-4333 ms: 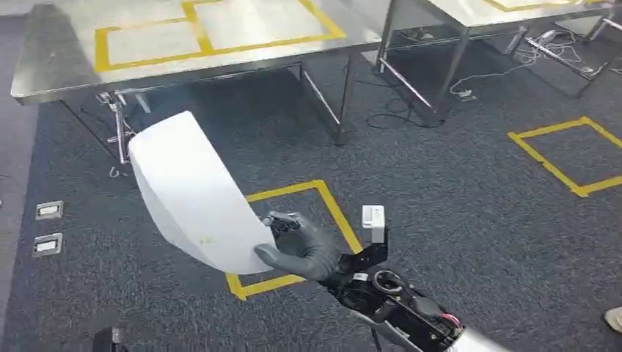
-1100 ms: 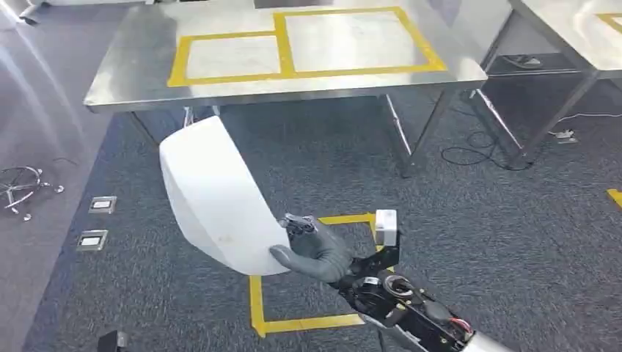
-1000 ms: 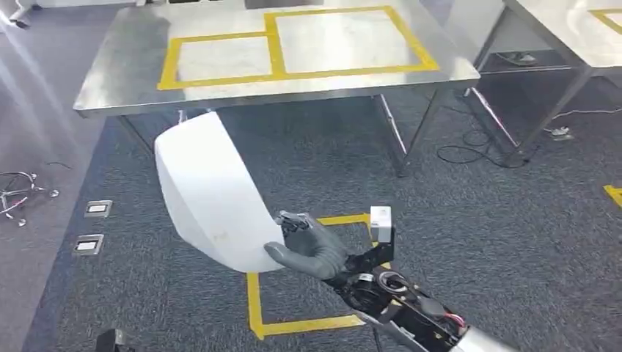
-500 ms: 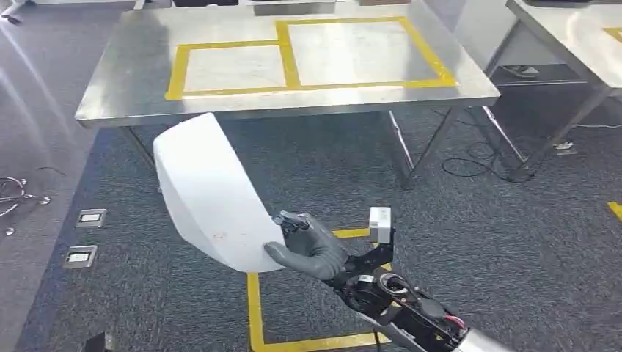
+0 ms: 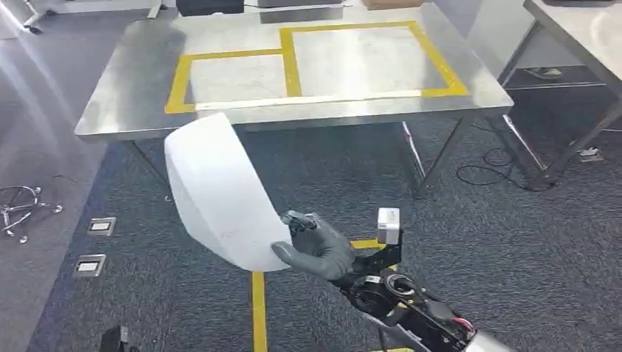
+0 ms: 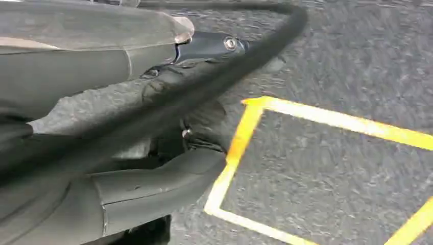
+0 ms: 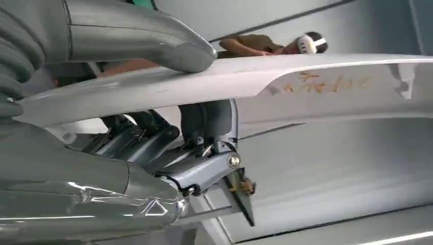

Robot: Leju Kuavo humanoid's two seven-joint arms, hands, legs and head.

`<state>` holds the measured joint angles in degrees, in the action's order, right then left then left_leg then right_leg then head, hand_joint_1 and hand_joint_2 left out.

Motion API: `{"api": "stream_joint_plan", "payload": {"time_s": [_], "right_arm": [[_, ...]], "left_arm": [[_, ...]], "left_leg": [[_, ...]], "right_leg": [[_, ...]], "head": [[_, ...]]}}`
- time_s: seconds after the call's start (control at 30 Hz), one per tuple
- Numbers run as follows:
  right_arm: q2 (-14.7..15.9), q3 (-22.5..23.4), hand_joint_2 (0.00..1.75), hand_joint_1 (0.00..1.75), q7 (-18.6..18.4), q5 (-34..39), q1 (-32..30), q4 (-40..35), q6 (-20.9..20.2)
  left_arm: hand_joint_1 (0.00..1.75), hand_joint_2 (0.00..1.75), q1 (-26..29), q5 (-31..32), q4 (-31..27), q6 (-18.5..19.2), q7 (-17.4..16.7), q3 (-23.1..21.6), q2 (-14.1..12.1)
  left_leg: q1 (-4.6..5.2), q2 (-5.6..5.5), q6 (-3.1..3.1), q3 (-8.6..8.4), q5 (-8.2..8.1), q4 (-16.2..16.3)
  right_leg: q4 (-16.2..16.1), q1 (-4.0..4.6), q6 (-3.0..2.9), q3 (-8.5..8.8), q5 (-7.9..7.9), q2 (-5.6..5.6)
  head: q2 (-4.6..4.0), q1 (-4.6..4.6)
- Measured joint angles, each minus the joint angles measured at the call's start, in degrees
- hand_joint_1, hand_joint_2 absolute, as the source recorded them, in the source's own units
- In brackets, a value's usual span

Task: Take the parts from the cabinet and place them on the table.

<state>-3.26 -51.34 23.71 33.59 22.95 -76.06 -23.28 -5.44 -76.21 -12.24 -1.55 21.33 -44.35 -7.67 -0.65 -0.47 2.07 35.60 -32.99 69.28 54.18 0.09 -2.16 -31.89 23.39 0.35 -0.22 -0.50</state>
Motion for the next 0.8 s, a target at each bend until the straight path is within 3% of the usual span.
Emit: {"api": "stream_joint_plan", "payload": {"time_s": [0.03, 0.07, 0.1, 0.13, 0.2, 0.23, 0.27, 0.3, 0.33, 0.4, 0.43, 0.47, 0.53, 0.57, 0.6, 0.63, 0.7, 0.73, 0.77, 0.8], "right_arm": [[0.02, 0.00, 1.75, 1.75, 0.00, 0.00, -0.15, 0.00, 0.00], [0.02, 0.00, 1.75, 1.75, 0.00, 0.00, -0.27, 0.00, 0.00], [0.02, -0.02, 1.75, 1.75, 0.00, 0.00, -0.29, 0.00, 0.00], [0.04, -0.02, 1.75, 1.75, 0.00, 0.00, -0.28, 0.00, 0.00], [0.04, 0.00, 1.75, 1.75, 0.11, 0.00, -0.25, 0.00, -0.02], [0.07, 0.00, 1.75, 1.75, 0.15, -0.13, -0.20, 0.00, -0.02], [0.07, 0.00, 1.75, 1.75, 0.20, -0.22, -0.23, 0.00, -0.02], [0.07, 0.00, 1.75, 1.75, 0.15, -0.24, -0.25, 0.00, -0.02], [0.09, -0.02, 1.75, 1.75, 0.17, -0.26, -0.29, 0.00, -0.04], [0.09, 0.07, 1.75, 1.75, 0.22, -0.26, -0.22, -0.02, -0.07], [0.09, 0.07, 1.75, 1.75, 0.24, -0.26, -0.14, -0.02, -0.09], [0.09, 0.07, 1.75, 1.75, 0.24, -0.26, -0.13, -0.02, -0.09], [0.20, 0.04, 1.75, 1.75, 0.24, -0.26, -0.33, -0.02, -0.09], [0.24, 0.04, 1.75, 1.75, 0.20, -0.26, -0.44, 0.00, -0.09], [0.28, 0.04, 1.75, 1.75, 0.22, -0.26, -0.52, 0.00, -0.09], [0.28, 0.04, 1.75, 1.75, 0.22, -0.26, -0.51, 0.00, -0.09], [0.28, 0.07, 1.75, 1.75, 0.22, -0.28, -0.49, -0.02, -0.09], [0.31, 0.09, 1.75, 1.75, 0.22, -0.33, -0.50, 0.02, -0.09], [0.33, 0.09, 1.75, 1.75, 0.22, -0.35, -0.32, 0.00, -0.09], [0.33, 0.11, 1.75, 1.75, 0.22, -0.44, -0.36, -0.04, -0.09]], "left_arm": [[0.00, 1.75, 0.14, 0.02, 0.00, 0.00, 0.00, 0.00, 0.00], [0.00, 1.75, 0.23, 0.02, 0.00, 0.00, 0.00, 0.00, 0.00], [0.00, 1.75, 0.37, 0.02, 0.00, -0.02, 0.00, 0.00, 0.00], [0.00, 1.75, 0.39, 0.00, 0.00, -0.02, -0.02, 0.00, -0.09], [0.00, 1.75, 0.35, 0.02, 0.00, -0.02, -0.02, -0.02, -0.28], [0.00, 1.75, 0.31, 0.02, 0.00, -0.02, -0.02, -0.04, -0.26], [0.00, 1.75, 0.15, 0.04, 0.00, -0.02, -0.11, -0.07, -0.28], [0.00, 1.75, 0.21, 0.04, 0.00, -0.02, -0.11, -0.07, -0.26], [0.00, 1.75, 0.32, 0.04, 0.00, -0.02, -0.15, -0.07, -0.20], [0.00, 1.75, 0.28, 0.04, 0.00, -0.02, -0.15, -0.09, -0.15], [0.00, 1.75, 0.23, 0.04, 0.00, -0.02, -0.15, -0.13, -0.15], [0.00, 1.75, 0.16, 0.04, 0.00, -0.02, -0.15, -0.20, -0.17], [0.00, 1.75, 0.15, 0.04, 0.00, -0.02, -0.15, -0.33, -0.31], [0.00, 1.75, 0.20, 0.04, 0.00, -0.02, -0.15, -0.33, -0.31], [0.00, 1.75, 0.26, 0.04, 0.00, -0.02, -0.15, -0.35, -0.31], [0.00, 1.75, 0.28, 0.04, 0.00, -0.02, -0.15, -0.37, -0.28], [0.00, 1.75, 0.22, 0.06, 0.00, -0.02, -0.15, -0.39, -0.20], [0.00, 1.75, 0.30, 0.06, 0.00, -0.02, -0.17, -0.42, -0.06], [0.00, 1.75, 0.05, 0.15, 0.00, -0.02, -0.15, -0.46, 0.02], [0.00, 1.75, -0.05, 0.18, 0.00, -0.02, -0.20, -0.48, 0.00]], "left_leg": [[-0.14, 0.01, 0.17, 2.38, -1.62, 2.88], [-0.29, 0.01, 0.27, 3.83, -1.78, 3.76], [-0.43, 0.02, 0.33, 4.01, -0.14, 2.18], [-0.49, 0.02, 0.33, 3.08, 2.89, -1.60], [-0.53, 0.25, 0.26, -0.23, 10.53, -11.84], [-0.32, 0.49, -0.04, -0.46, 10.52, -14.51], [-0.18, 0.66, -0.87, -0.50, 8.51, -14.02], [-0.02, 0.54, -1.28, -0.76, 10.18, -14.16], [-0.25, 0.46, -1.87, -0.88, 9.95, -14.27], [-0.38, 0.51, -2.58, -2.18, 9.68, -14.44], [-0.32, 0.48, -2.95, -2.63, 9.36, -14.44], [-0.25, 0.48, -3.25, -2.94, 9.14, -14.43], [-0.08, 0.48, -3.44, -3.48, 8.46, -14.41], [0.00, 0.43, -3.44, -3.85, 8.12, -14.41], [0.07, 0.35, -3.42, -4.37, 7.75, -14.40], [0.14, 0.25, -3.38, -4.98, 7.34, -14.40], [0.32, 0.15, -3.24, -6.54, 6.38, -14.43], [0.18, 0.13, -3.11, -6.92, 6.08, -14.60], [0.25, -0.05, -2.82, -6.79, 5.93, -14.56], [0.25, 0.11, -2.35, -6.75, 5.66, -14.67]], "right_leg": [[0.00, 0.00, -0.03, 0.22, 0.32, 0.03], [0.00, -0.01, -0.01, 0.58, 0.65, 0.13], [0.01, -0.06, 0.11, 1.10, 1.05, 0.30], [0.01, -0.12, 0.30, 1.76, 1.52, 0.37], [0.00, -0.18, 0.84, 2.84, 2.50, 0.32], [0.38, 0.12, 1.21, 3.18, 2.96, 0.32], [0.22, 0.18, 1.57, 3.05, 3.26, 0.40], [0.19, 0.17, 1.97, 3.16, 3.67, 0.33], [1.03, 0.20, 2.27, 3.57, 3.50, 0.35], [2.10, 0.00, 2.79, 3.40, 4.69, 0.15], [4.71, -0.02, 3.09, 2.42, 6.06, 0.11], [8.85, -0.10, 3.33, 0.34, 7.93, 0.09], [18.25, -0.14, 3.61, -5.14, 11.51, 0.05], [20.02, -0.13, 3.58, -6.67, 11.51, 0.05], [18.93, -0.12, 3.44, -6.72, 10.04, 0.05], [15.60, -0.10, 3.16, -5.72, 7.43, 0.04], [4.89, 0.23, 2.01, -1.72, 0.40, 0.06], [3.23, 0.60, 1.48, -0.94, 0.65, 0.07], [1.59, 1.03, 1.24, -1.24, 3.12, 0.00], [1.32, 1.02, 0.97, -0.17, 1.58, 0.16]], "head": [[0.00, 0.17], [0.00, 0.44], [0.00, 0.70], [0.00, 0.99], [0.00, 1.64], [0.00, 1.99], [0.00, 2.10], [0.00, 1.81], [0.00, 1.73], [0.00, 1.35], [0.00, 1.09], [0.00, 0.54], [0.00, 0.04], [0.00, -0.24], [0.00, -0.37], [0.00, -0.67], [0.00, -1.18], [0.00, -1.36], [0.00, -1.09], [0.00, -1.66]]}}
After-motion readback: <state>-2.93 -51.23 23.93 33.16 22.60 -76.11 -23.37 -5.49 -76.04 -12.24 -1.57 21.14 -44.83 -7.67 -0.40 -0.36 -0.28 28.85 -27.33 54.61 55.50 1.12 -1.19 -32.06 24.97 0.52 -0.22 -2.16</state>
